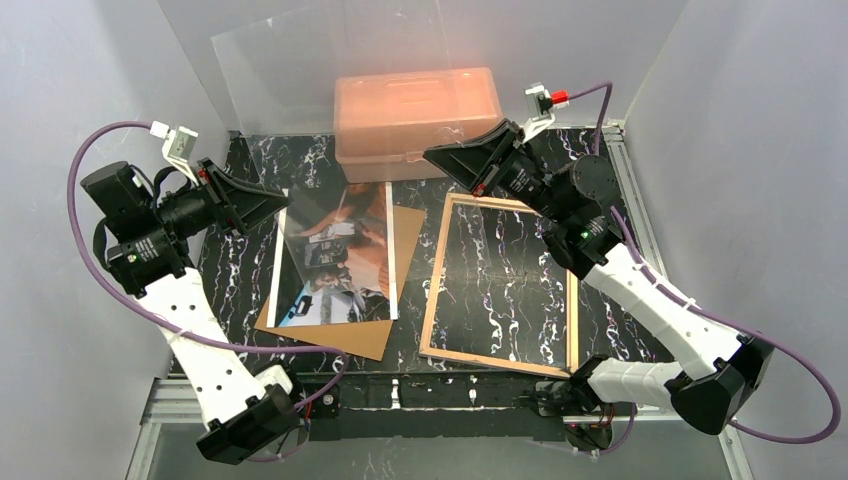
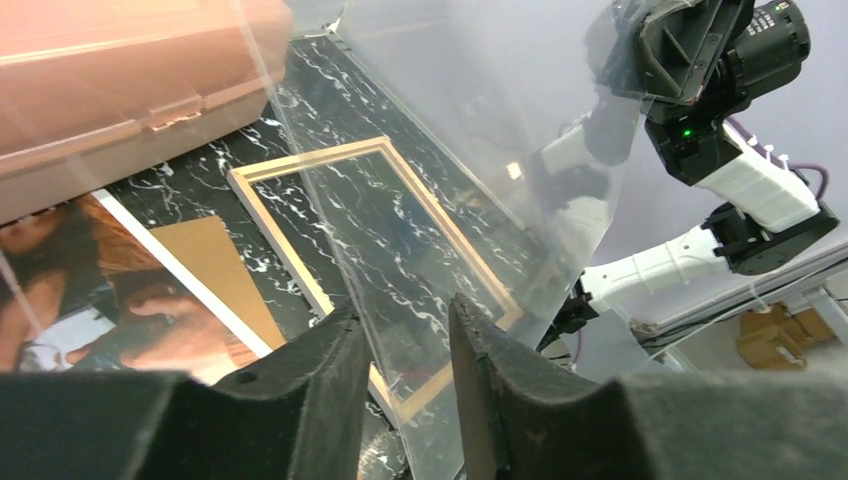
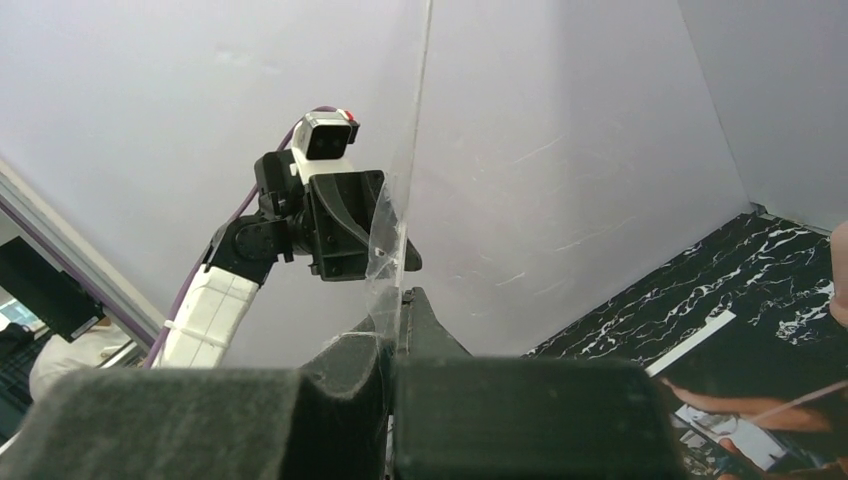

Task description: Put the photo into the frame

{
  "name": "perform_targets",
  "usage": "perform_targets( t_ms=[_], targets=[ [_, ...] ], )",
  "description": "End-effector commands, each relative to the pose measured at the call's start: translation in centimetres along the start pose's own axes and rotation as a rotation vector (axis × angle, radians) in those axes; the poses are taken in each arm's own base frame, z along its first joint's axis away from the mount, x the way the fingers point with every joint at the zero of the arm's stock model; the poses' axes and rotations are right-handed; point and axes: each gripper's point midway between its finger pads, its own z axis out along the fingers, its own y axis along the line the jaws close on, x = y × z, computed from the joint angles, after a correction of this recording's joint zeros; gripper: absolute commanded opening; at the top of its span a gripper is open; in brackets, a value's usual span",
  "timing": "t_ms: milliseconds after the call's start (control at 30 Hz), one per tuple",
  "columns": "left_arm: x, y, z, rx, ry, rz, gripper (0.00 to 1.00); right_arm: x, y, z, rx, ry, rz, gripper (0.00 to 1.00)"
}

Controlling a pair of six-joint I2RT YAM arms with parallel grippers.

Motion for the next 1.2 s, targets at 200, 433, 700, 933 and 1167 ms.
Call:
perform_targets(
  t_ms=[200, 433, 700, 933, 1167],
  targets=[
    [0.3, -5.7, -0.5, 0.211, 0.008, 0.088, 0.20, 0.0, -0.3, -0.4, -0.065, -0.049, 0.015, 0.16],
    [0.3, -5.3, -0.5, 0.211, 0.008, 0.072, 0.00, 0.0, -0.9, -0.5, -0.092, -0.028, 0.049, 0.39],
    [0.2, -5.2, -0.5, 0.211, 0.010, 0.061, 0.00, -1.7, 0.4, -1.8, -0.209, 0.006, 0.078, 0.69],
    [0.0, -4.9, -0.5, 0.209, 0.011, 0.036, 0.00, -2.6, 1.6, -2.8, -0.266, 0.072, 0.052, 0.72],
    [0.0, -5.0, -0.5, 0.207, 0.012, 0.032, 0.00, -2.2, 1.7, -2.8, -0.283, 0.103, 0.067, 0.58]
  ],
)
